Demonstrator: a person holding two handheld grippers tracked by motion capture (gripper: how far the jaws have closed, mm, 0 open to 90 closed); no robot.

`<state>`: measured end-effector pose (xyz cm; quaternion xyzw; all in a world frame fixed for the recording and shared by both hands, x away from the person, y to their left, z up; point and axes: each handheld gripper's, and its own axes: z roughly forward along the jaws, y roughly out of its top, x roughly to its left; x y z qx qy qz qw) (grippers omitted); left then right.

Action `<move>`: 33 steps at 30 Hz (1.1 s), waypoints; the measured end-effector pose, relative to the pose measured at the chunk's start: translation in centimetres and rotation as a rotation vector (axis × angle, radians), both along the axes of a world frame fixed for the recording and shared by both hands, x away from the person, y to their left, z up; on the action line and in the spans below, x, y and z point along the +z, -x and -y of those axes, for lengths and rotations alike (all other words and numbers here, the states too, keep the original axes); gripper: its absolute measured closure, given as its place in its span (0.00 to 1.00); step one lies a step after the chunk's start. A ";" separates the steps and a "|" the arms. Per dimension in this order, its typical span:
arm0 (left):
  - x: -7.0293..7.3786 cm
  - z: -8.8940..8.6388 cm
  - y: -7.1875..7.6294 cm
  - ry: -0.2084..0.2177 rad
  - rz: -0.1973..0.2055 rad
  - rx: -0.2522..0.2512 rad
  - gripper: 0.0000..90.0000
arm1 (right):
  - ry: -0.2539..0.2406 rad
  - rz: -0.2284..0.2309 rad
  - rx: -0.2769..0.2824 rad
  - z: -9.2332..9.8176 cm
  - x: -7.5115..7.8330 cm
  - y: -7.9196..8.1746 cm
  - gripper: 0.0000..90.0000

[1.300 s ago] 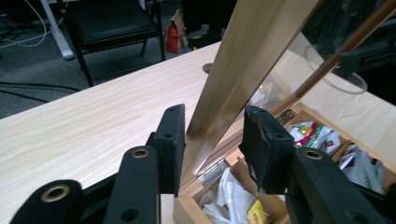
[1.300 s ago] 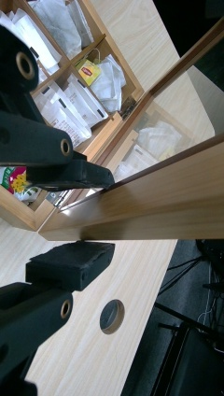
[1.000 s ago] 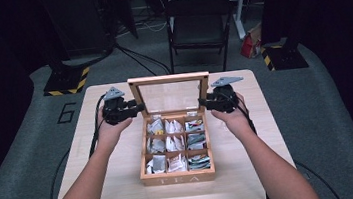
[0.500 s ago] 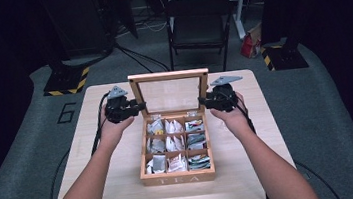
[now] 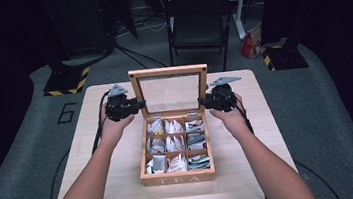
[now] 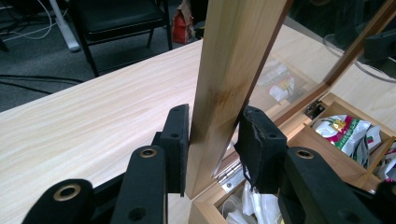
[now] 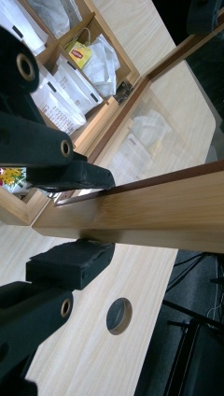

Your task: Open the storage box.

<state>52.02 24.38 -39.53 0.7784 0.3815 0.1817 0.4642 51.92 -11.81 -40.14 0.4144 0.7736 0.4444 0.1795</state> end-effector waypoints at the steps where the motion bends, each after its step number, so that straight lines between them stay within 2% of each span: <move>1: 0.0 0.0 -0.1 0.004 0.002 0.002 0.72 | 0.000 0.000 0.002 0.0 0.0 -0.1 0.70; 8: 0.0 0.1 -0.3 -0.007 -0.006 0.005 0.72 | -0.019 -0.005 0.007 0.2 -0.2 -0.4 0.70; 15: -0.2 0.1 -0.6 0.008 -0.028 0.013 0.72 | -0.004 -0.015 0.000 0.0 0.0 -0.7 0.71; 23: -0.8 0.1 -1.1 -0.010 -0.051 0.013 0.71 | 0.000 -0.020 -0.008 -0.1 0.0 -1.1 0.71; 33: -1.6 0.1 -1.1 -0.008 -0.075 0.021 0.68 | 0.003 -0.032 -0.028 -0.3 -0.2 -1.4 0.69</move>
